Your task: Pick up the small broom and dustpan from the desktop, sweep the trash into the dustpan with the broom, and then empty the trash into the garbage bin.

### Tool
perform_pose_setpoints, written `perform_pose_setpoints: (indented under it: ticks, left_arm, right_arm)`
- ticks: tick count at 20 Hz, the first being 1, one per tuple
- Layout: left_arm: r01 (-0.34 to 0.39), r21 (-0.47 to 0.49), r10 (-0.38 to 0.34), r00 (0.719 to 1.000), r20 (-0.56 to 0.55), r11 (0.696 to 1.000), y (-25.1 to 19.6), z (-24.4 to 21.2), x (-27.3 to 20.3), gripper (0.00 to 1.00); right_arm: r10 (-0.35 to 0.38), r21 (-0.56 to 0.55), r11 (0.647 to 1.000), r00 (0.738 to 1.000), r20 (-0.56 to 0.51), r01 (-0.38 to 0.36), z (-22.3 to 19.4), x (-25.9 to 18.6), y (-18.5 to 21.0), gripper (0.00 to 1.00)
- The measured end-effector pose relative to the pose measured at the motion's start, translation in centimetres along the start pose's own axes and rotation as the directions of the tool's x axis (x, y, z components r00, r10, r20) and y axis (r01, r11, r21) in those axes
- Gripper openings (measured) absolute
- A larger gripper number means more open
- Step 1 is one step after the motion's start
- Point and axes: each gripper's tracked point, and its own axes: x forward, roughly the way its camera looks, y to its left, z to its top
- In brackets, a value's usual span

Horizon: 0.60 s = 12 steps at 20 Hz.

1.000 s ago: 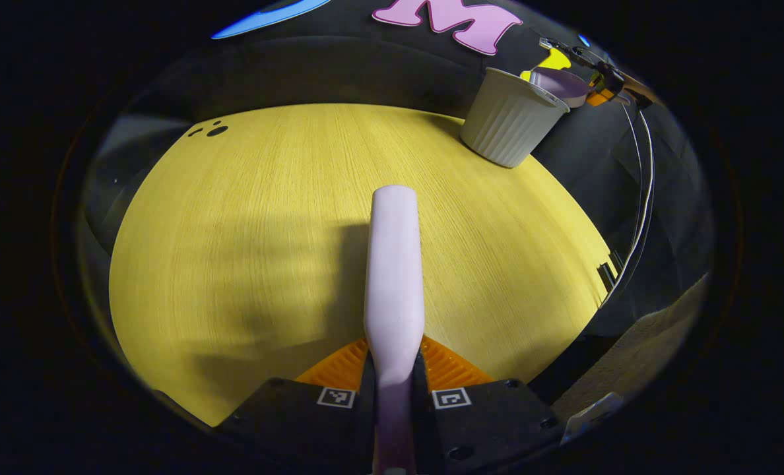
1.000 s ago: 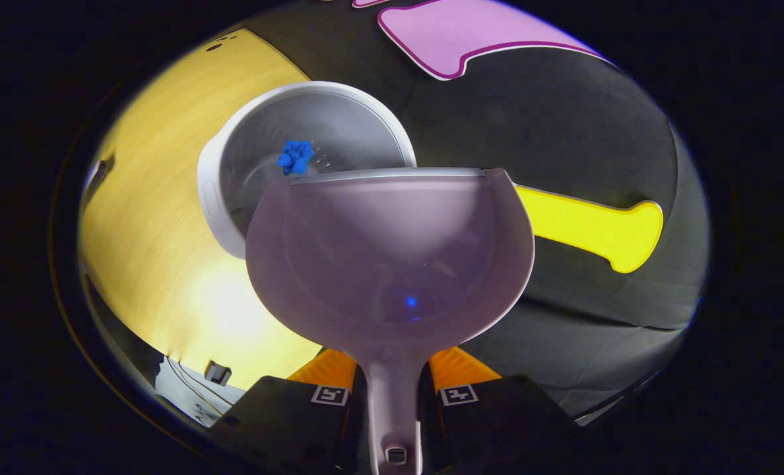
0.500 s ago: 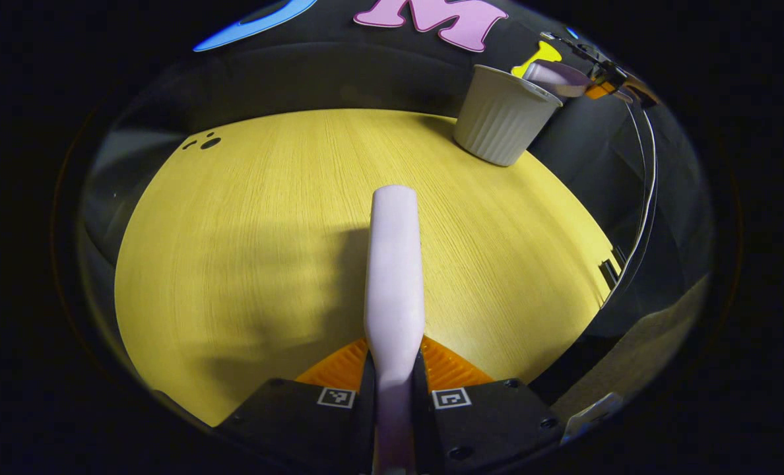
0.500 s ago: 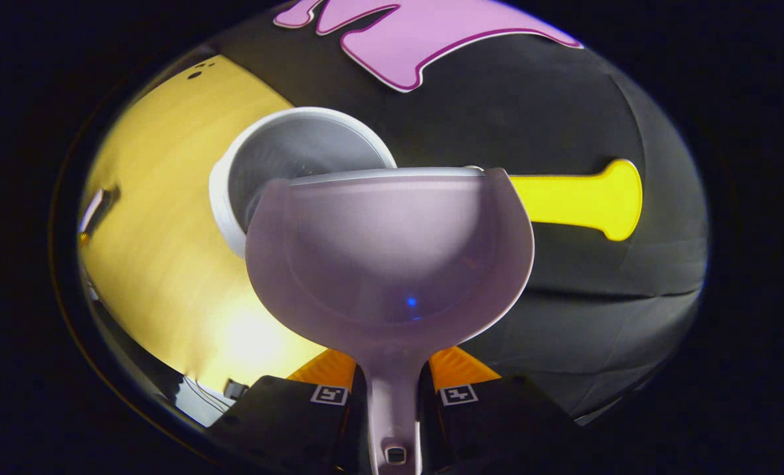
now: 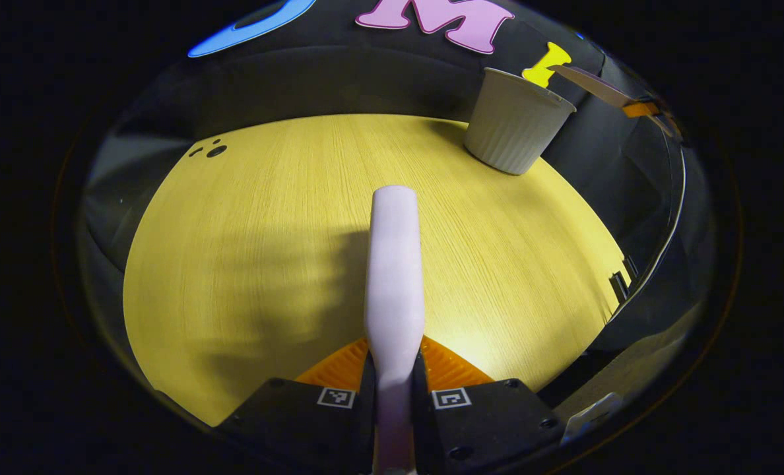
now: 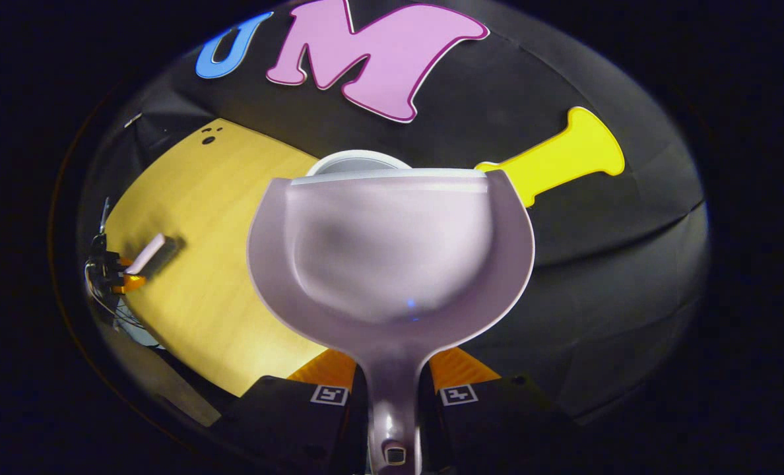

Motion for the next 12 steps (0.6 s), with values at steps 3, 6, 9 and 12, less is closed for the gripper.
perform_pose_setpoints:
  ticks: [3, 6, 9, 12]
  left_arm:
    - [-0.031, 0.019, 0.031, 0.999, -0.013, 0.999, 0.0, 0.8, 0.4, 0.29]
    - [-0.043, 0.027, 0.043, 0.999, -0.022, 0.999, 0.0, 1.2, 0.7, 0.28]
    - [-0.059, 0.047, 0.060, 0.997, -0.037, 0.997, 0.2, 1.3, 1.1, 0.28]
    - [-0.068, 0.048, 0.071, 0.996, -0.054, 0.997, 0.1, 1.2, 1.6, 0.28]
  right_arm:
    - [0.085, 0.023, 0.996, 0.996, 0.006, -0.085, -2.9, -1.4, 4.0, 0.35]
    - [0.152, 0.037, 0.988, 0.988, 0.003, -0.152, -5.9, -1.7, 8.2, 0.36]
    - [0.217, 0.052, 0.975, 0.976, -0.017, -0.215, -8.7, -1.3, 12.3, 0.36]
    - [0.254, 0.053, 0.967, 0.965, -0.059, -0.251, -12.0, 0.0, 16.4, 0.33]
